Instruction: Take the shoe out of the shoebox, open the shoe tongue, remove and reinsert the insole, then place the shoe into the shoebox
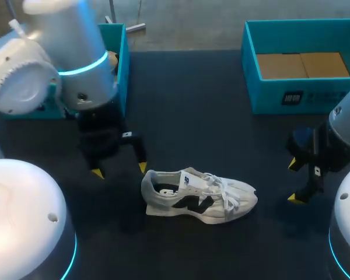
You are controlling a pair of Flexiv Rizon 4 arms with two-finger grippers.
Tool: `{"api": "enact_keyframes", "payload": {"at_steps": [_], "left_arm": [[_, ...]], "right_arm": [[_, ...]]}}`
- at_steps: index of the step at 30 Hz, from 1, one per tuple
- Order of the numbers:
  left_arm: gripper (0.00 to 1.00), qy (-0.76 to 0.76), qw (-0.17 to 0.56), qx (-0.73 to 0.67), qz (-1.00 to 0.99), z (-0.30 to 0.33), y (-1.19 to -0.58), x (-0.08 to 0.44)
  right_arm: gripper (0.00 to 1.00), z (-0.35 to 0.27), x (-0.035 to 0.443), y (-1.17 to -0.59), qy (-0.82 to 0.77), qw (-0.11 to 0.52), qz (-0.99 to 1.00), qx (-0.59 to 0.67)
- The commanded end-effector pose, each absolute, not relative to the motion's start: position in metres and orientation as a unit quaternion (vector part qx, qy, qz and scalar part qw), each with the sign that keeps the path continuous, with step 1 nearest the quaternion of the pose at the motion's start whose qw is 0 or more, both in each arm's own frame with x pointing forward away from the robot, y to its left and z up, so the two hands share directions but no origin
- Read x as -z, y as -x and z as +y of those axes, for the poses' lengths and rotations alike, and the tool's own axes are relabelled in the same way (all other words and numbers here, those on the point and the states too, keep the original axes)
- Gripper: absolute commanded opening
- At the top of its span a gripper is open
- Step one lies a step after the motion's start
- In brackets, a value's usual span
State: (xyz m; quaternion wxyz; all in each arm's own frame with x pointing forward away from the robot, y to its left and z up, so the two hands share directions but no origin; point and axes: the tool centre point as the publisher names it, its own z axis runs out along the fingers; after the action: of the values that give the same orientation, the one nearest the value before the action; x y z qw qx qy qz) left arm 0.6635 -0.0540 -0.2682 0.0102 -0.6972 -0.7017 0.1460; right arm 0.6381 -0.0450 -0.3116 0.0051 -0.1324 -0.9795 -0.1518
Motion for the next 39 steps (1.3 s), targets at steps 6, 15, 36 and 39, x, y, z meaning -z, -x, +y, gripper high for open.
{"api": "enact_keyframes", "payload": {"at_steps": [6,15,36,39], "left_arm": [[1.00,0.653,0.020,-0.194,-0.732,-0.035,-0.665,0.265],[1.00,0.473,0.101,-0.305,-0.820,0.015,-0.690,0.265],[1.00,0.249,0.163,-0.482,-0.824,0.042,-0.688,0.280],[1.00,0.249,0.163,-0.482,-0.824,0.042,-0.688,0.280]], "right_arm": [[1.00,-0.045,0.312,-0.637,0.132,0.003,-0.979,0.153],[1.00,-0.045,0.312,-0.637,0.132,0.003,-0.979,0.153],[1.00,-0.045,0.312,-0.637,0.132,0.003,-0.979,0.153],[1.00,-0.045,0.312,-0.637,0.132,0.003,-0.979,0.153]]}}
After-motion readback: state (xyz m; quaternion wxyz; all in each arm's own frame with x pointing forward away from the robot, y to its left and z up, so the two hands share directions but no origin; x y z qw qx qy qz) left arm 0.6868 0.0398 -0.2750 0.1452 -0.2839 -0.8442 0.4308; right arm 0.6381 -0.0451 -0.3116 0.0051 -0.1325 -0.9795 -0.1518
